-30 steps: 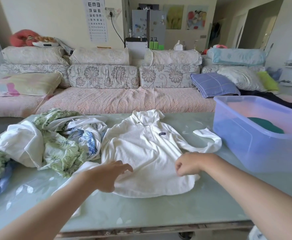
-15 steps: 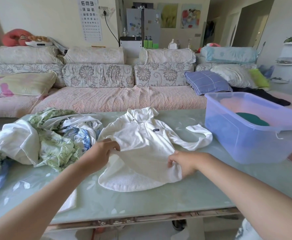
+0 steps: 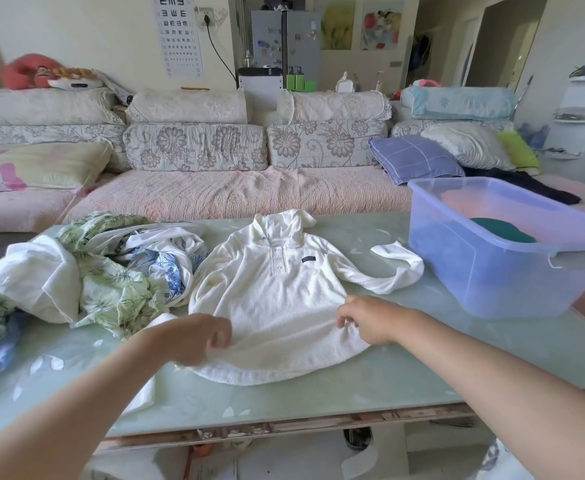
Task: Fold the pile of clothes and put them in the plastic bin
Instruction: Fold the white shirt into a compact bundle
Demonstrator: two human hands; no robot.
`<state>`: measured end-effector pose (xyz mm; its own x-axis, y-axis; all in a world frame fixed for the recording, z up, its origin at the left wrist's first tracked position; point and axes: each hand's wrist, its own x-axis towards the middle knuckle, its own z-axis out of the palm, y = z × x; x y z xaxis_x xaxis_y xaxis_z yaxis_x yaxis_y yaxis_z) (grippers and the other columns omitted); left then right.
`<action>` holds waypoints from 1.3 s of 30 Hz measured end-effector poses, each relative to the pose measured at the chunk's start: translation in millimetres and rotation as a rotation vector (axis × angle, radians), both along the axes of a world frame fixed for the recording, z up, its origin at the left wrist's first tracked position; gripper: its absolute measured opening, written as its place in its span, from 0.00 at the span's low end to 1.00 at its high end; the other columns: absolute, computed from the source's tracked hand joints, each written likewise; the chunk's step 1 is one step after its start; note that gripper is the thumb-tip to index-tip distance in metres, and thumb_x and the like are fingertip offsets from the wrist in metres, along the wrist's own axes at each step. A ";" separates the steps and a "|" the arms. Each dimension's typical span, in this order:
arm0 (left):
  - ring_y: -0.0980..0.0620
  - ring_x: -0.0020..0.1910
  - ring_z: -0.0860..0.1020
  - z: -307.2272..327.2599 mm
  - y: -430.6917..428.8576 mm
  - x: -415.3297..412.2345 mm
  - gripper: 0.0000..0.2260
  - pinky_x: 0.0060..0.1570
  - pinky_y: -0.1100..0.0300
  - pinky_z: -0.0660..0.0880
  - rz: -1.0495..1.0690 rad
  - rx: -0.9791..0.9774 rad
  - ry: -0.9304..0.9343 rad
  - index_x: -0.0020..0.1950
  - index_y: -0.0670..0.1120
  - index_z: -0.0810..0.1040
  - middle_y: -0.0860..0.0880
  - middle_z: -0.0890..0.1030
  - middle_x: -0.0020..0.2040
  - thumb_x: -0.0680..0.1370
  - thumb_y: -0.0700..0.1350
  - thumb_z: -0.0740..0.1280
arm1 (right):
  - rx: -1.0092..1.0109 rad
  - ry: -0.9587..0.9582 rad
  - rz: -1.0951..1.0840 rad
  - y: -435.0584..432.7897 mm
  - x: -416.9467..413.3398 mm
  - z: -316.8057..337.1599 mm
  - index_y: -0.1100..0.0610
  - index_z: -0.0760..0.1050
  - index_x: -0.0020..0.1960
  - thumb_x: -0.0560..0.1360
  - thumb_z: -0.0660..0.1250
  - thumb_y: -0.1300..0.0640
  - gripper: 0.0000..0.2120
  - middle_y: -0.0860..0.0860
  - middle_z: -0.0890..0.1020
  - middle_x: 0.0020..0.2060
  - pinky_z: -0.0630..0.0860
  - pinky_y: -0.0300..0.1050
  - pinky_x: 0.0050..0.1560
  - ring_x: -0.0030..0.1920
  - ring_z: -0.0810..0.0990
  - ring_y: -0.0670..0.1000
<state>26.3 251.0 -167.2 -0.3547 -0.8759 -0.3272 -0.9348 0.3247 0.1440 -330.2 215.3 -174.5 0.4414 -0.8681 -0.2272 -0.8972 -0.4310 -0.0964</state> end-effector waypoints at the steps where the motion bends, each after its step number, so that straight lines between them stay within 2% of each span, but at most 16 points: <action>1: 0.56 0.44 0.75 -0.8 1.5 -2.0 0.23 0.37 0.63 0.74 -0.001 -0.043 0.015 0.49 0.59 0.71 0.59 0.74 0.48 0.71 0.29 0.60 | -0.017 -0.010 0.010 -0.7 -1.0 0.7 0.49 0.79 0.57 0.71 0.58 0.72 0.25 0.45 0.71 0.49 0.75 0.44 0.52 0.51 0.74 0.48; 4: 0.57 0.43 0.74 7.0 2.0 -9.7 0.26 0.36 0.64 0.70 -0.040 -0.263 0.063 0.46 0.60 0.72 0.58 0.74 0.47 0.68 0.28 0.55 | -0.087 -0.084 0.016 -1.2 -2.7 14.0 0.49 0.83 0.46 0.69 0.58 0.71 0.22 0.44 0.78 0.44 0.78 0.44 0.52 0.47 0.78 0.47; 6: 0.55 0.44 0.75 14.2 0.0 -11.9 0.28 0.39 0.61 0.73 -0.022 -0.299 0.097 0.44 0.63 0.72 0.60 0.74 0.46 0.67 0.28 0.54 | -0.110 -0.052 -0.013 -1.5 -6.7 24.9 0.48 0.83 0.43 0.69 0.60 0.71 0.21 0.46 0.82 0.44 0.79 0.45 0.50 0.46 0.81 0.48; 9: 0.52 0.46 0.78 14.1 -0.2 -8.1 0.31 0.43 0.58 0.76 0.001 0.055 0.018 0.43 0.65 0.77 0.62 0.75 0.47 0.69 0.28 0.52 | -0.019 0.092 -0.029 1.6 -16.1 28.8 0.48 0.83 0.48 0.70 0.61 0.67 0.19 0.47 0.81 0.46 0.80 0.48 0.50 0.46 0.81 0.51; 12: 0.61 0.40 0.80 14.4 7.5 -13.6 0.19 0.37 0.68 0.74 -0.049 0.359 -0.035 0.44 0.62 0.80 0.60 0.80 0.47 0.73 0.35 0.62 | 0.152 0.102 -0.059 9.3 -19.6 22.1 0.45 0.74 0.62 0.69 0.67 0.60 0.23 0.47 0.73 0.55 0.80 0.50 0.53 0.52 0.78 0.51; 13: 0.65 0.37 0.77 17.1 9.7 -17.7 0.14 0.35 0.71 0.71 -0.050 0.340 -0.016 0.45 0.60 0.81 0.60 0.80 0.47 0.74 0.39 0.66 | 0.187 0.108 -0.058 10.4 -18.7 18.3 0.43 0.69 0.66 0.67 0.70 0.57 0.28 0.47 0.69 0.57 0.79 0.51 0.55 0.55 0.76 0.51; 15: 0.66 0.42 0.77 19.9 8.0 -26.2 0.07 0.41 0.71 0.71 -0.025 0.215 0.062 0.48 0.58 0.82 0.61 0.80 0.48 0.75 0.47 0.67 | 0.094 0.135 -0.004 11.2 -15.1 10.0 0.42 0.68 0.67 0.66 0.70 0.56 0.30 0.47 0.67 0.59 0.73 0.49 0.61 0.61 0.71 0.51; 19: 0.60 0.55 0.75 10.1 4.2 -44.0 0.07 0.58 0.61 0.72 -0.041 0.004 0.142 0.55 0.62 0.78 0.62 0.76 0.55 0.77 0.55 0.68 | -0.219 -0.013 0.154 6.0 -9.6 -2.6 0.52 0.83 0.49 0.70 0.66 0.62 0.11 0.49 0.72 0.66 0.65 0.41 0.62 0.67 0.70 0.54; 21: 0.58 0.62 0.71 1.2 2.5 -51.2 0.14 0.64 0.57 0.68 -0.067 -0.063 0.139 0.63 0.63 0.75 0.59 0.73 0.62 0.77 0.57 0.68 | -0.232 -0.084 0.173 5.1 -6.6 -0.5 0.54 0.81 0.42 0.69 0.66 0.63 0.08 0.51 0.76 0.65 0.69 0.42 0.58 0.63 0.75 0.54; 23: 0.57 0.68 0.66 -1.8 0.7 -59.6 0.18 0.67 0.55 0.66 -0.073 -0.133 0.172 0.68 0.62 0.71 0.58 0.70 0.67 0.78 0.56 0.66 | -0.213 -0.177 0.128 8.5 -3.8 8.7 0.53 0.74 0.37 0.67 0.64 0.63 0.06 0.51 0.82 0.48 0.73 0.45 0.46 0.50 0.79 0.56; 25: 0.55 0.73 0.61 -5.7 -4.2 -64.6 0.22 0.71 0.51 0.63 -0.066 -0.210 0.194 0.72 0.61 0.67 0.57 0.66 0.72 0.79 0.55 0.65 | -0.206 -0.093 0.064 10.1 -3.2 20.6 0.52 0.68 0.35 0.67 0.62 0.62 0.07 0.50 0.77 0.35 0.69 0.46 0.36 0.40 0.75 0.55; 28: 0.49 0.75 0.57 -9.5 -11.2 -64.2 0.27 0.72 0.44 0.61 -0.005 -0.136 0.084 0.75 0.62 0.62 0.53 0.62 0.76 0.77 0.59 0.66 | -0.028 0.198 -0.020 11.0 -2.2 28.8 0.56 0.71 0.33 0.68 0.62 0.60 0.05 0.50 0.74 0.31 0.64 0.42 0.32 0.35 0.71 0.54; 31: 0.51 0.68 0.65 -3.5 -14.9 -65.4 0.24 0.67 0.48 0.67 -0.017 0.002 -0.037 0.70 0.61 0.69 0.53 0.68 0.67 0.75 0.61 0.68 | 0.341 0.202 -0.157 7.4 1.7 27.6 0.62 0.81 0.41 0.67 0.64 0.59 0.10 0.56 0.84 0.36 0.75 0.44 0.37 0.32 0.80 0.56; 33: 0.55 0.60 0.73 4.9 -19.4 -72.5 0.15 0.61 0.55 0.71 -0.015 0.023 0.031 0.62 0.57 0.78 0.56 0.76 0.60 0.77 0.58 0.67 | 0.376 0.070 -0.202 2.7 7.3 30.1 0.59 0.82 0.38 0.68 0.66 0.57 0.07 0.56 0.86 0.40 0.78 0.44 0.40 0.34 0.84 0.55; 36: 0.56 0.54 0.79 8.8 -32.2 -83.0 0.08 0.51 0.61 0.72 0.044 -0.030 0.145 0.54 0.55 0.82 0.58 0.81 0.53 0.79 0.53 0.65 | -0.047 -0.092 -0.145 -13.5 15.7 33.5 0.52 0.77 0.36 0.72 0.61 0.55 0.09 0.46 0.83 0.38 0.76 0.45 0.43 0.42 0.81 0.52; 39: 0.52 0.67 0.71 2.1 -48.9 -86.9 0.14 0.56 0.57 0.70 0.040 -0.258 0.130 0.65 0.57 0.75 0.55 0.73 0.67 0.80 0.53 0.64 | -0.189 -0.088 -0.081 -36.5 22.6 20.2 0.47 0.78 0.57 0.76 0.60 0.54 0.13 0.48 0.77 0.62 0.72 0.48 0.61 0.64 0.74 0.52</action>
<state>-60.6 202.1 -165.1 -0.3429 -0.9382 -0.0462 -0.9266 0.3298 0.1809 -307.6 178.8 -154.3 0.3798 -0.9248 -0.0209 -0.9212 -0.3760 -0.0997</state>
